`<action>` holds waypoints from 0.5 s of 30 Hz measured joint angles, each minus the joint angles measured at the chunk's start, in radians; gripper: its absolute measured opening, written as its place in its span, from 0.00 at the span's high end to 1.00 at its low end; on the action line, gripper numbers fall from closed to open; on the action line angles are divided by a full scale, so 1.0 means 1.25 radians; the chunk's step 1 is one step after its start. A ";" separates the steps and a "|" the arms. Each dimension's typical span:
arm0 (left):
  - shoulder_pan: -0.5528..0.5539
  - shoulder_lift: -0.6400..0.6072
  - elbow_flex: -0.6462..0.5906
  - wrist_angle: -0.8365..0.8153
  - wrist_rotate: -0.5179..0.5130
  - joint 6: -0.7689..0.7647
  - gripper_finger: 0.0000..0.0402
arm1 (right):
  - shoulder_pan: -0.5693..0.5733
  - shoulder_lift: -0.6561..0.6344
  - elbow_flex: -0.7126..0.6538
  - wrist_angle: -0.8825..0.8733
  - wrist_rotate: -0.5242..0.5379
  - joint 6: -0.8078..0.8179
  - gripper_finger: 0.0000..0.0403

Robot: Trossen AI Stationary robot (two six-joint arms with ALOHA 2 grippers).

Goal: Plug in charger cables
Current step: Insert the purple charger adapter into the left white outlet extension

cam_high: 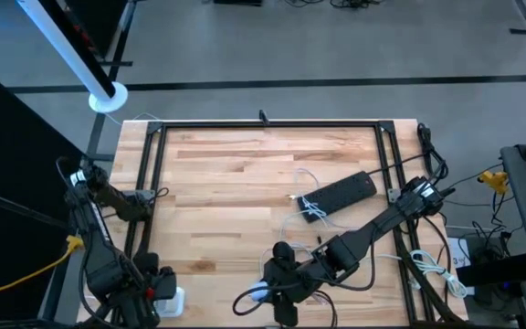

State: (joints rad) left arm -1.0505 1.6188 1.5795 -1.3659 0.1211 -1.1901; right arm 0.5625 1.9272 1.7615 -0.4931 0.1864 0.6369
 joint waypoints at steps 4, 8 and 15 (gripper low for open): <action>-0.001 0.000 -0.002 -0.001 -0.001 -0.004 0.33 | -0.003 0.017 0.000 0.010 -0.001 0.000 0.53; -0.002 0.000 -0.003 0.001 -0.003 -0.003 0.33 | -0.010 0.026 0.000 0.009 -0.002 0.001 0.53; -0.002 0.000 -0.019 -0.001 -0.005 -0.037 0.25 | -0.016 0.026 0.000 0.019 -0.002 0.001 0.53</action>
State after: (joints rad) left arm -1.0536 1.6184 1.5556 -1.3677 0.1146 -1.2359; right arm 0.5427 1.9602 1.7611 -0.4698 0.1841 0.6377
